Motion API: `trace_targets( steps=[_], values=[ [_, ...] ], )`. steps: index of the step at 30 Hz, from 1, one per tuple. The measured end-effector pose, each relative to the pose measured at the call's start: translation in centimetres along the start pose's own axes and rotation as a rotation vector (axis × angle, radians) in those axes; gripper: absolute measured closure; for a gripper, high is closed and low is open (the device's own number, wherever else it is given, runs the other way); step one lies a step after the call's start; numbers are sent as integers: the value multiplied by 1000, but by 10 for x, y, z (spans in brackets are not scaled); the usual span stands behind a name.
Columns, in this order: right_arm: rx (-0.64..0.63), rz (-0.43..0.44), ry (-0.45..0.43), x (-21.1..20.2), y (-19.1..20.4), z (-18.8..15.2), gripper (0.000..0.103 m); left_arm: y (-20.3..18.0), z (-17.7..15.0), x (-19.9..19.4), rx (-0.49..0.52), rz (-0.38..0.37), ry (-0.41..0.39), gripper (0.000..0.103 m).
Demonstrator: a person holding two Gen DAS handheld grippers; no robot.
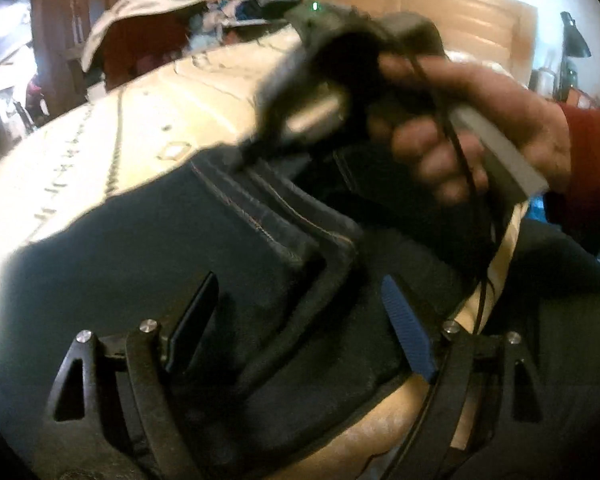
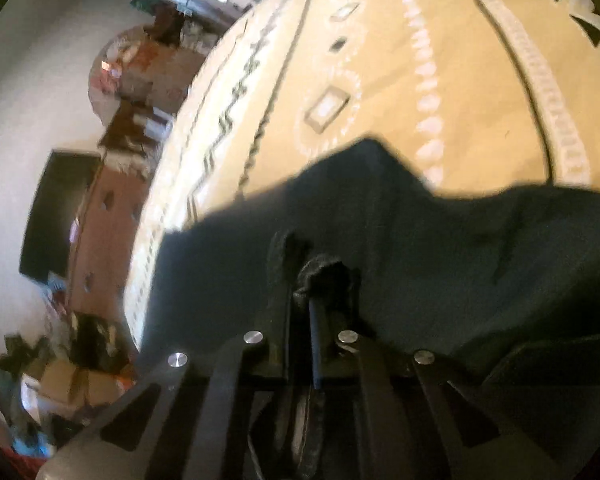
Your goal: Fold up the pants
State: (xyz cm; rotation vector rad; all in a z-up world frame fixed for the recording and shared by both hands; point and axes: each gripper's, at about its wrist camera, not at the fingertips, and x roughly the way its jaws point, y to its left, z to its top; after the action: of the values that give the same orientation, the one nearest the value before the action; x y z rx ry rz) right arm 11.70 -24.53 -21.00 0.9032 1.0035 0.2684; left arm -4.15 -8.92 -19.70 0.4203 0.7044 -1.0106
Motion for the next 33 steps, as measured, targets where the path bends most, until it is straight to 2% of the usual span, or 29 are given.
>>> trace_targets(
  steps=[2, 6, 7, 8, 9, 10, 11, 13, 17, 20, 23, 25, 26, 30, 33],
  values=[
    [37, 14, 18, 7, -11, 7, 94, -3, -2, 3, 8, -29, 17, 19],
    [-31, -42, 42, 14, -6, 2, 92, -8, -2, -1, 11, -40, 18, 19],
    [-49, -83, 18, 7, -2, -2, 90, -7, -1, -6, 6, -34, 3, 19],
    [-74, -130, -15, -3, 4, -7, 84, -5, 0, -9, -1, -30, -8, 19],
    [-117, -193, -74, -18, 13, -14, 81, -3, 0, -15, -13, -20, -22, 19],
    [-147, -210, -115, -31, 24, -21, 81, 0, 1, -17, -24, -12, -30, 19],
    [-159, -191, -129, -40, 32, -29, 81, 5, 0, -20, -43, -4, -37, 19],
    [-201, -106, -80, -42, 52, -49, 81, 13, -2, -22, -69, 3, -36, 19],
    [-337, -178, 48, -10, 77, -84, 81, 26, -5, -31, -97, 26, -46, 19],
    [-347, -207, 100, 10, 71, -95, 81, 36, -9, -35, -126, 29, -44, 19],
    [-310, -194, 105, 16, 64, -96, 81, 45, -12, -34, -155, 32, -31, 19],
    [-308, -178, 96, 16, 63, -96, 96, 50, -12, -34, -183, 32, -31, 19],
    [-316, -171, 79, 11, 66, -98, 98, 52, -11, -36, -193, 34, -37, 19],
    [-339, -159, -7, -28, 79, -102, 99, 63, -7, -46, -223, 40, -73, 19],
    [-313, -194, 14, -31, 63, -106, 100, 67, -9, -42, -229, 42, -62, 19]
  ],
)
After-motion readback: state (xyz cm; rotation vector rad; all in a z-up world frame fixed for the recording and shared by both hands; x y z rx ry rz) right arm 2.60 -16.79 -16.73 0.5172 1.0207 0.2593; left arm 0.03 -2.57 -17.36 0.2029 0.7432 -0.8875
